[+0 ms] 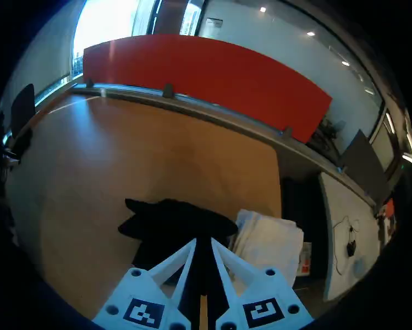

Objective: Fold towel

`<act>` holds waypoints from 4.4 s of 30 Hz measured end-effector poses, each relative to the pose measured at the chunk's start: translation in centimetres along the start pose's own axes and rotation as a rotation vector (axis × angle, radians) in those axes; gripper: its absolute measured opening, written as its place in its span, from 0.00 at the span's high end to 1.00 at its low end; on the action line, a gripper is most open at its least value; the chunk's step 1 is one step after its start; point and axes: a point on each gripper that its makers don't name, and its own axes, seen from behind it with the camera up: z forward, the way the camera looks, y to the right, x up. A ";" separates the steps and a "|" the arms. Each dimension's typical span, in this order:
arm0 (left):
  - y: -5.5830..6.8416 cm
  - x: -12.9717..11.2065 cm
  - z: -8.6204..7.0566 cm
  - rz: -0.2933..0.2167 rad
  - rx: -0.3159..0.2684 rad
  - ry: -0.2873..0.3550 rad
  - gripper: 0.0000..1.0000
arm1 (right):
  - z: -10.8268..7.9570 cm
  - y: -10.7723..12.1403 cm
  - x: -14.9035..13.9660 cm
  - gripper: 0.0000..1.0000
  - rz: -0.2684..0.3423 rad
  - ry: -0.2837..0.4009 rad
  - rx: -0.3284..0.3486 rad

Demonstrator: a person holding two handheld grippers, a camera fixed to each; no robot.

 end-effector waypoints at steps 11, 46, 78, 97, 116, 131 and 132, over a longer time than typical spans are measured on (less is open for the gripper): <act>-0.1 -0.1 -0.2 0.006 0.004 -0.004 0.09 | 0.6 0.8 -5.0 0.94 0.069 -0.079 -0.027; -0.4 -0.5 -0.7 0.027 0.033 -0.017 0.09 | 5.0 1.4 -14.6 0.95 0.220 -0.257 -0.073; -0.1 0.3 -0.5 0.017 0.016 0.002 0.09 | 2.2 -1.2 -13.1 0.00 0.286 -0.115 -0.110; 0.3 1.3 -0.7 0.015 0.003 0.037 0.09 | -1.8 -3.7 -3.5 0.01 0.325 0.195 -0.147; 0.4 3.7 -1.0 0.001 -0.009 0.119 0.09 | -4.8 -4.9 2.7 0.01 0.344 0.437 -0.212; 0.8 7.6 -2.0 -0.002 -0.032 0.310 0.09 | -8.1 -5.8 7.4 0.00 0.377 0.586 -0.240; 0.8 8.1 -2.2 -0.003 -0.035 0.332 0.09 | -8.3 -6.0 7.7 0.00 0.378 0.593 -0.240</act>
